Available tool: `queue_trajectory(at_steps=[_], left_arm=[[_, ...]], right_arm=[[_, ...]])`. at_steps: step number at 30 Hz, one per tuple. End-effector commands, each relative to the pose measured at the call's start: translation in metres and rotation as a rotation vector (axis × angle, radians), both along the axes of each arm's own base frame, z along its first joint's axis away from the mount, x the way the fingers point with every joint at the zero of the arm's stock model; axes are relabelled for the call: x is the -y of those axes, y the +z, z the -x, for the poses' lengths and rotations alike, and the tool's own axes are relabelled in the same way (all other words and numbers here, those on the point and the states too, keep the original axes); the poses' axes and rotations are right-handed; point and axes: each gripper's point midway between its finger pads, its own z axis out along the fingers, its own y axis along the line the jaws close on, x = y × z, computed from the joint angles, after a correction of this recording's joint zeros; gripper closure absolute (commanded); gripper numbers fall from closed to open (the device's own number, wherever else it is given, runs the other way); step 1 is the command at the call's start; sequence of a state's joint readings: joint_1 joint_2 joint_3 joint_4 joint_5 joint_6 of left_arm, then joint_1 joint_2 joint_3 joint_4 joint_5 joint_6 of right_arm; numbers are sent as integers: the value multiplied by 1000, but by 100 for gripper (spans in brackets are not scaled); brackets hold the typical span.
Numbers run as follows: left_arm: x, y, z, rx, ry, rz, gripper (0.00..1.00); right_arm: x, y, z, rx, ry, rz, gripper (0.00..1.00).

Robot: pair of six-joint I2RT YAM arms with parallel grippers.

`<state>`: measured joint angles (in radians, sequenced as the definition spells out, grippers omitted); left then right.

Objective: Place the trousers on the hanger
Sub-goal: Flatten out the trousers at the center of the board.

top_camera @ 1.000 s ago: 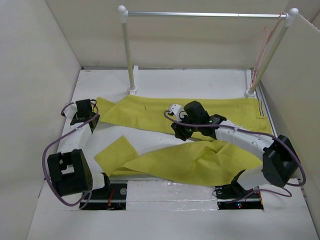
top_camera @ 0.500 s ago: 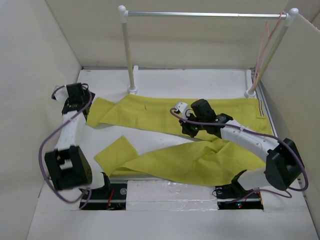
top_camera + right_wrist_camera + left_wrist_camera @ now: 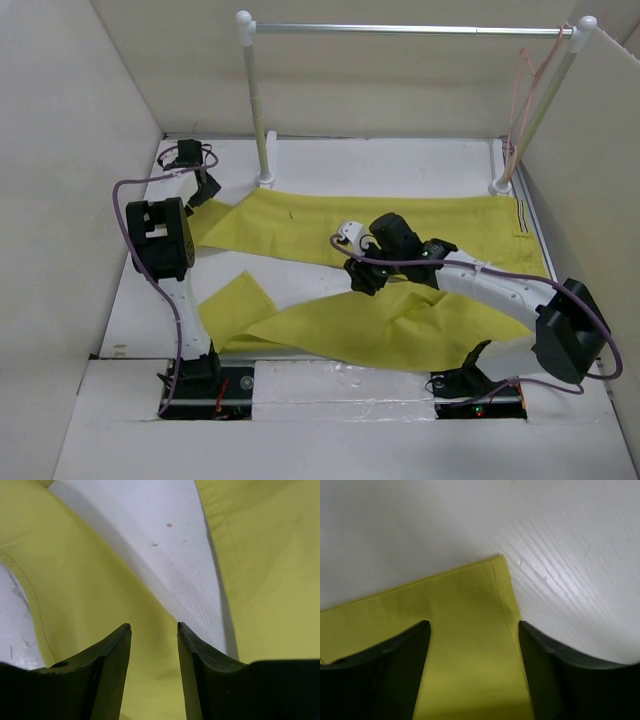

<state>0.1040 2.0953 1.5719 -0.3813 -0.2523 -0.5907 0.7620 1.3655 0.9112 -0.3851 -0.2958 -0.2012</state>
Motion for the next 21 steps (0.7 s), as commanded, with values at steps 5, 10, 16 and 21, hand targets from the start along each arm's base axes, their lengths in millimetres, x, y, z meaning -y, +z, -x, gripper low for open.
queue_trajectory(at_steps=[5, 10, 16, 21], left_arm=[[-30, -26, 7, -134, 62, -109, 87], [-69, -16, 5, -109, 180, -81, 100], [-124, 33, 6, 62, 363, -10, 100], [-112, 70, -1, 166, 340, 17, 100]], right_arm=[[-9, 24, 0, 47, -32, -55, 53], [4, 39, -3, 86, -73, -26, 53], [31, 50, -12, 107, -172, -26, 51], [48, 42, -14, 92, -241, -8, 46]])
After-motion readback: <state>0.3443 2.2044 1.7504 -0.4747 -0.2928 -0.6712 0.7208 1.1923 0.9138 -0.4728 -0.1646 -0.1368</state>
